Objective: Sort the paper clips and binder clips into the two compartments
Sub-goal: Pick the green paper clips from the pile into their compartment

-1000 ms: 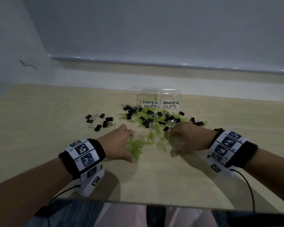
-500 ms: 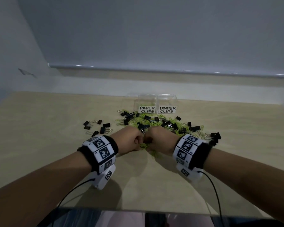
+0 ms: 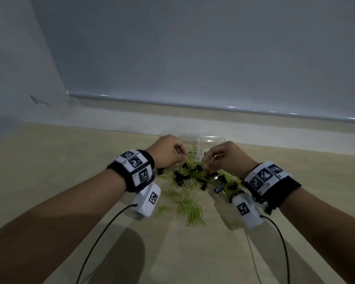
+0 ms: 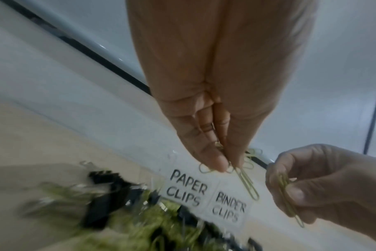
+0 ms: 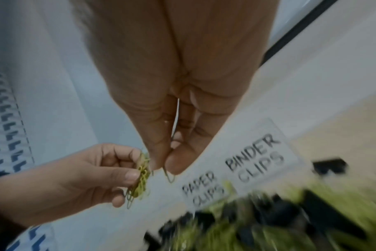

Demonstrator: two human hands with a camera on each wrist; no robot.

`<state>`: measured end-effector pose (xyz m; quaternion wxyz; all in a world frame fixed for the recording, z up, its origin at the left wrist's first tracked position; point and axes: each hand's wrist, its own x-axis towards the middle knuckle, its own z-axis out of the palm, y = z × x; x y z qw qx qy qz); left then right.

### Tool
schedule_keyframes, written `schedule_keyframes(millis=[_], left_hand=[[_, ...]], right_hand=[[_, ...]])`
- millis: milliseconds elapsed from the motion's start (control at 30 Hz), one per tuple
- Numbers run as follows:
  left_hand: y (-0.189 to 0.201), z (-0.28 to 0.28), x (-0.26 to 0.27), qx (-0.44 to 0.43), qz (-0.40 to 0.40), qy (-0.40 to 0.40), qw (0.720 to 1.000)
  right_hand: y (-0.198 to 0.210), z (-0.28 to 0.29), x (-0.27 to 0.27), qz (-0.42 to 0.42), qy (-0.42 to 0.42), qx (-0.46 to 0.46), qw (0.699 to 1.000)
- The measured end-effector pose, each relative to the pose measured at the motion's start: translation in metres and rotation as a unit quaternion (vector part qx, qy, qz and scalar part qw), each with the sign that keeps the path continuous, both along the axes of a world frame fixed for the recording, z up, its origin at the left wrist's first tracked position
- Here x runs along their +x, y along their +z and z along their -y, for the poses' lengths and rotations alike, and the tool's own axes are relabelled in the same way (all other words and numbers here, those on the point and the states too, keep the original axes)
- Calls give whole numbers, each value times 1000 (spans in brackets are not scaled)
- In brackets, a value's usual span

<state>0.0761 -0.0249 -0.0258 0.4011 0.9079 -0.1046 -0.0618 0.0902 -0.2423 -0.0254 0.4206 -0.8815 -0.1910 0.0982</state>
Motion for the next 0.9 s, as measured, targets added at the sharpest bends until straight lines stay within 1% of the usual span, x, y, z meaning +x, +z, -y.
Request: schedule_keyframes(millis=[67,133,167,233,300,367,400,467,500,533,567,633,667,733,800,900], left_hand=[[8,7,22,-41,24,51,998],[11,14,43,-62,39,102,992],[11,18,53,-53,45,125,990],[6,26,69,2,52,154,987],[0,30,77,64,43,152,985],[-4,29,78,93,29,131,987],[-4,26,77,90,26,123,988],[1,12,68,51,30,127,990],[3,3,62,41,39,130,990],[4,-7,54,50,46,126,990],[4,-17,46,80,46,110,990],[0,-31,26,189,22,53,980],[-4,-35,18,239,4,22,971],[-14,-37,8,299,-22,-18,954],[-23,-33,4,317,-23,-27,948],[-32,-28,4,301,-5,-14,953]], right_hand=[[12,-6,22,22,-33,30,999],[18,-15,45,52,-70,42,995],[17,-20,55,68,-87,42,993],[11,-32,71,93,-124,24,988],[2,-43,79,104,-140,-19,984],[-7,-51,82,112,-121,-93,982],[-10,-52,81,122,-110,-123,979],[-11,-52,73,155,-84,-150,973],[-10,-52,67,173,-57,-152,971],[-9,-51,58,185,-20,-157,970],[-8,-52,48,185,24,-169,968],[-10,-56,27,160,101,-215,958],[-12,-60,19,148,126,-242,951],[-18,-70,8,134,148,-287,937],[-24,-81,2,124,150,-322,927],[-31,-90,-1,123,149,-349,917]])
